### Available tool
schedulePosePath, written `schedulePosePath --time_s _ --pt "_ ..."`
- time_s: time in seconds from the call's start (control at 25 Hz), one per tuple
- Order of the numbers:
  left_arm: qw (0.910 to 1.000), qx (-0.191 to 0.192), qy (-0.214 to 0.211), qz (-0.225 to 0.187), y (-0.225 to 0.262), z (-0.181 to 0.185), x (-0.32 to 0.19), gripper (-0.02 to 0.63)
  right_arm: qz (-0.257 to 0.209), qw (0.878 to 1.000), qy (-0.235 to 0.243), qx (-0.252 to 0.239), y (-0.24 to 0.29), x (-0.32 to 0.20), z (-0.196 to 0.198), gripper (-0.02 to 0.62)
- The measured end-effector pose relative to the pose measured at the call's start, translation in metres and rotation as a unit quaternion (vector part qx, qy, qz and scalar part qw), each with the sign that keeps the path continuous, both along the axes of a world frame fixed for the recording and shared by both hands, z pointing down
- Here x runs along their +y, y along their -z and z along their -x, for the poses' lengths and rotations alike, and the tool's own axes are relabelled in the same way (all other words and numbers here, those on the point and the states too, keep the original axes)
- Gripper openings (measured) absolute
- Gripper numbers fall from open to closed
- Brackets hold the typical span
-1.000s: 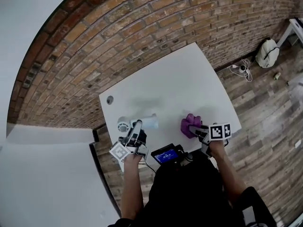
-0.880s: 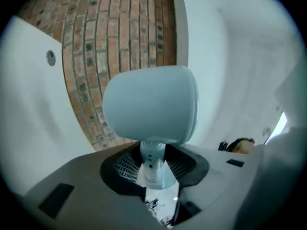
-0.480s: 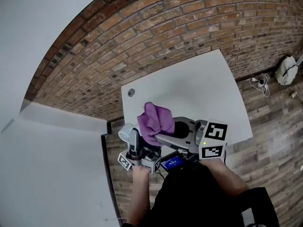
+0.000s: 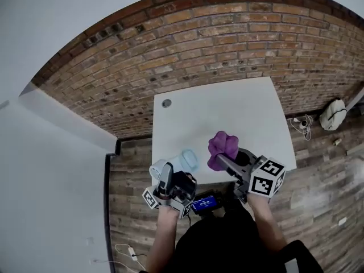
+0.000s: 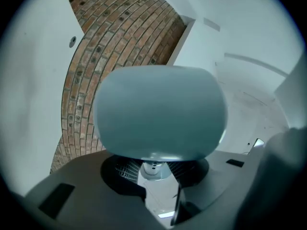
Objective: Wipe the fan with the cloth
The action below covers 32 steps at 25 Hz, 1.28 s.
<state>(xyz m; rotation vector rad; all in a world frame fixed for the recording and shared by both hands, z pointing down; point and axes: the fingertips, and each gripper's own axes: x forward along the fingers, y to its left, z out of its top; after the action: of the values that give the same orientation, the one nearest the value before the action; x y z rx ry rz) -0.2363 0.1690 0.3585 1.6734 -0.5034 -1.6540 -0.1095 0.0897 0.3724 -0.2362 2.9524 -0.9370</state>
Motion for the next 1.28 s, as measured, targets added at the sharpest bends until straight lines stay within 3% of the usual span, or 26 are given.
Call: schedulePosePath --time_s 0.08,0.2,0.28,0.36,0.52,0.64,0.76,0.92,1.0,1.08,1.16,1.28 --pt "0.9999 0.002 -0.009 -0.011 0.001 0.002 0.022 0.155 -0.02 0.999 0.016 -0.046 0.04 0.034 0.003 0.094" --pt "0.9992 0.016 -0.025 -0.027 0.001 -0.007 0.049 0.155 -0.096 0.99 0.064 -0.086 0.102 0.097 0.017 0.094" --pt "0.9981 0.023 -0.041 -0.041 0.002 -0.015 0.065 0.155 -0.147 0.984 0.08 -0.061 0.11 0.132 0.033 0.094" --pt "0.9969 0.029 -0.052 -0.052 0.004 -0.023 0.08 0.155 -0.167 0.983 0.073 -0.028 0.099 0.147 0.039 0.094" --pt "0.9963 0.03 -0.053 -0.06 0.0 -0.024 0.099 0.155 -0.134 0.99 0.025 0.022 0.064 0.138 0.024 0.094" --pt "0.9941 0.057 -0.05 -0.077 -0.001 -0.017 0.111 0.155 -0.091 0.993 -0.012 0.081 0.028 0.124 0.006 0.094" --pt "0.994 0.057 -0.04 -0.084 -0.001 -0.01 0.118 0.155 -0.057 0.997 -0.018 0.054 0.036 0.124 0.001 0.094" --pt "0.9938 0.056 -0.033 -0.09 0.003 0.0 0.119 0.154 -0.109 0.993 0.053 -0.012 0.098 0.163 0.03 0.094" --pt "0.9924 0.059 -0.033 -0.102 0.009 -0.001 0.12 0.155 -0.149 0.985 0.087 0.001 0.109 0.18 0.048 0.094" --pt "0.9921 0.053 -0.031 -0.11 0.014 -0.003 0.117 0.155 -0.167 0.982 0.087 0.016 0.102 0.178 0.055 0.094" --pt "0.9932 0.046 -0.028 -0.103 0.012 -0.005 0.115 0.155 -0.144 0.987 0.069 0.026 0.085 0.161 0.05 0.094" --pt "0.9928 0.054 -0.027 -0.104 0.009 -0.005 0.118 0.155 -0.099 0.991 0.027 0.083 0.042 0.131 0.031 0.094"
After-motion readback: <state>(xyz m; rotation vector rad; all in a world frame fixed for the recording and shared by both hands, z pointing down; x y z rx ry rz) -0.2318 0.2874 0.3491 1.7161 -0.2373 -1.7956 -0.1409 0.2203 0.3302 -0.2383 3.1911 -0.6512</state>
